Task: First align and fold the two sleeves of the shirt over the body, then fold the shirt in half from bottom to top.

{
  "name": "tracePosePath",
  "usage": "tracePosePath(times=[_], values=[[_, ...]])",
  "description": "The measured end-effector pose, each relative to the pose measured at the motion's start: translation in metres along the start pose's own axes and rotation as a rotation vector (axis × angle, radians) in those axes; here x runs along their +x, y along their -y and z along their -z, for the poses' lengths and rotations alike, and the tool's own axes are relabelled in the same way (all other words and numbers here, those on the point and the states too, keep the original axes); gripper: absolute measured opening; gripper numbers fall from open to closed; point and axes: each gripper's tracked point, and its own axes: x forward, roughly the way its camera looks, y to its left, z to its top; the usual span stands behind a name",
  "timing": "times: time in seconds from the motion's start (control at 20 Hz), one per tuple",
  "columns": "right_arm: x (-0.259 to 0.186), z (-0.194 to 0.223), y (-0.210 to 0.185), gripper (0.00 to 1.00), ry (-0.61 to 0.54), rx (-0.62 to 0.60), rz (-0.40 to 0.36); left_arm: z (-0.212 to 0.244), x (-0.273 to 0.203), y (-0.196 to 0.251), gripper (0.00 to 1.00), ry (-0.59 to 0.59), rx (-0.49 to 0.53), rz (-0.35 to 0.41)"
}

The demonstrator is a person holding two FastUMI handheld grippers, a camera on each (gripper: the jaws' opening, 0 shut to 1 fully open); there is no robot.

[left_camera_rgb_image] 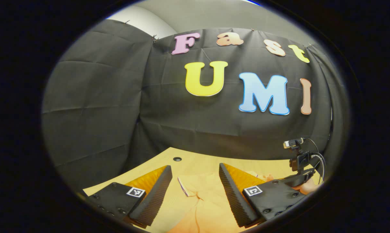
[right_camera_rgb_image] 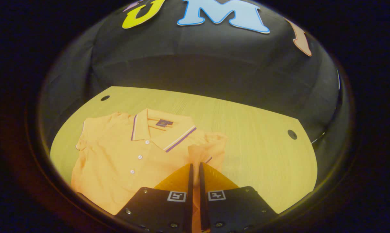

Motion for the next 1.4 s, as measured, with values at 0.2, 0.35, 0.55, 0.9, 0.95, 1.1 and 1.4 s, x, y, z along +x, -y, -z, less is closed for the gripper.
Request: tracePosePath(times=[0.2,0.35,0.55,0.9,0.95,1.1,1.4], values=[[0.006,0.006,-0.012,0.13,-0.026,-0.004,-0.024,0.008,0.005,-0.007,0.94,-0.013,0.015,-0.006],[0.0,0.002,-0.014,0.18,-0.017,-0.011,-0.021,0.012,0.015,-0.013,0.94,-0.022,0.018,-0.006],[-0.019,-0.009,-0.022,0.43,0.012,0.002,-0.03,0.023,0.035,-0.014,0.94,-0.046,0.011,0.03],[-0.088,-0.042,-0.035,0.94,0.142,0.034,0.038,0.073,0.099,-0.023,0.94,-0.146,-0.017,0.122],[-0.098,-0.044,-0.037,0.96,0.156,0.034,0.051,0.084,0.11,-0.028,0.94,-0.167,-0.018,0.127],[-0.126,-0.049,-0.049,0.96,0.186,0.051,0.063,0.109,0.145,-0.043,0.95,-0.205,0.002,0.12],[-0.17,-0.051,-0.069,0.95,0.227,0.076,0.061,0.151,0.202,-0.066,0.94,-0.293,0.0,0.099]])
